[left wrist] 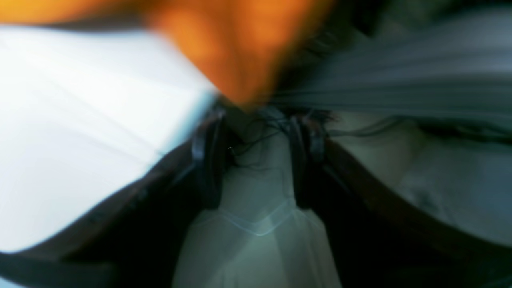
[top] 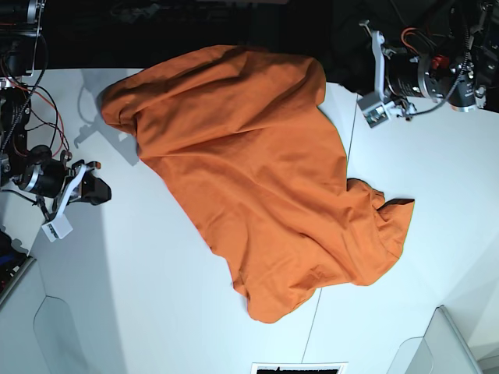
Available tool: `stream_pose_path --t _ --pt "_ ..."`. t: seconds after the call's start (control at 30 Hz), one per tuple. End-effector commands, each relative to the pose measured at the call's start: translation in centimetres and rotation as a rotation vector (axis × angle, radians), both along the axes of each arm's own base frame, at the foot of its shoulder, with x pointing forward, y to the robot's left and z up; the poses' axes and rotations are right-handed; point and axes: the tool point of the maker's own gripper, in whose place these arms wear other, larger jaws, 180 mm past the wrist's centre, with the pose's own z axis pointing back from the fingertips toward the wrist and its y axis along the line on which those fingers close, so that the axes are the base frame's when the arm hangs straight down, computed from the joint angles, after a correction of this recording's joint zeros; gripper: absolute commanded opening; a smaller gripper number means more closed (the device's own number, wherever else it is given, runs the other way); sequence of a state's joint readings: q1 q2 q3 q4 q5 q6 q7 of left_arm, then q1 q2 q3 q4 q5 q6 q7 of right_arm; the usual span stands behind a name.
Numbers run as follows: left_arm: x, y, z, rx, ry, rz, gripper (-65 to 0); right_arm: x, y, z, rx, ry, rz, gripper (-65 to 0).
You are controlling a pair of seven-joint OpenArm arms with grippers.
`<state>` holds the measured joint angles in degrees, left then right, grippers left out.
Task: Layout the t-shirt on the table in an organized manner, then fold the t-shirt properly
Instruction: 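Grasp the t-shirt body with both grippers near its middle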
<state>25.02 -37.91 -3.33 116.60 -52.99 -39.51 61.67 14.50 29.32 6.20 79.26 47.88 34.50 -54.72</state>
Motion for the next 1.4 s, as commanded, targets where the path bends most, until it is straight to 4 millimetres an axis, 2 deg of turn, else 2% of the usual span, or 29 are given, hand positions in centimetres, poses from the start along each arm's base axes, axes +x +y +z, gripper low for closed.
stream_pose_path --t 0.0,0.17,0.37,0.5,0.63,0.73,0.83,0.93,1.13,1.23,1.37 --pt "1.3 0.5 1.4 -0.013 -0.062 0.015 -36.8 1.9 0.1 2.4 0.026 -0.08 -0.011 -65.0" --pt "5.5 2.5 3.9 -0.016 -0.208 0.097 -36.8 4.0 3.0 3.1 0.056 -0.146 -0.004 -65.0" --pt "11.4 2.2 4.5 -0.131 -0.356 0.21 -38.3 7.0 9.0 1.1 0.046 -0.177 0.054 -65.0" --pt "14.4 0.5 2.7 -0.168 -0.351 0.252 -51.1 8.9 13.3 0.9 0.067 -0.207 0.095 -65.0" --pt "15.7 -1.3 -0.1 -0.189 -0.284 0.276 -53.2 9.1 17.4 -0.4 0.067 -0.162 0.146 -65.0" --pt "15.7 -1.4 -2.7 -0.173 -0.214 0.3 -53.2 8.1 19.0 -2.8 0.022 -0.105 0.175 -65.0" --pt "14.9 -0.6 -5.0 -0.158 -0.142 0.332 -53.2 7.3 18.7 -5.2 -0.039 -0.056 0.187 -65.0" --pt "13.8 0.4 -6.4 -0.12 -0.075 0.337 -53.2 7.0 16.7 -6.6 -0.089 -0.025 0.172 -65.0" --pt "14.1 2.0 -6.0 -0.095 -0.079 0.341 -53.2 7.4 11.0 -7.0 -0.123 -0.001 0.092 -65.0" --pt "14.8 1.1 -5.5 -0.106 -0.089 0.314 -53.1 7.0 9.1 -6.8 -0.096 0.04 0.061 -65.0" --pt "14.9 -2.6 -6.1 -0.082 -0.093 0.184 -53.1 5.6 7.6 -7.3 -0.054 0.103 0.036 -65.0"
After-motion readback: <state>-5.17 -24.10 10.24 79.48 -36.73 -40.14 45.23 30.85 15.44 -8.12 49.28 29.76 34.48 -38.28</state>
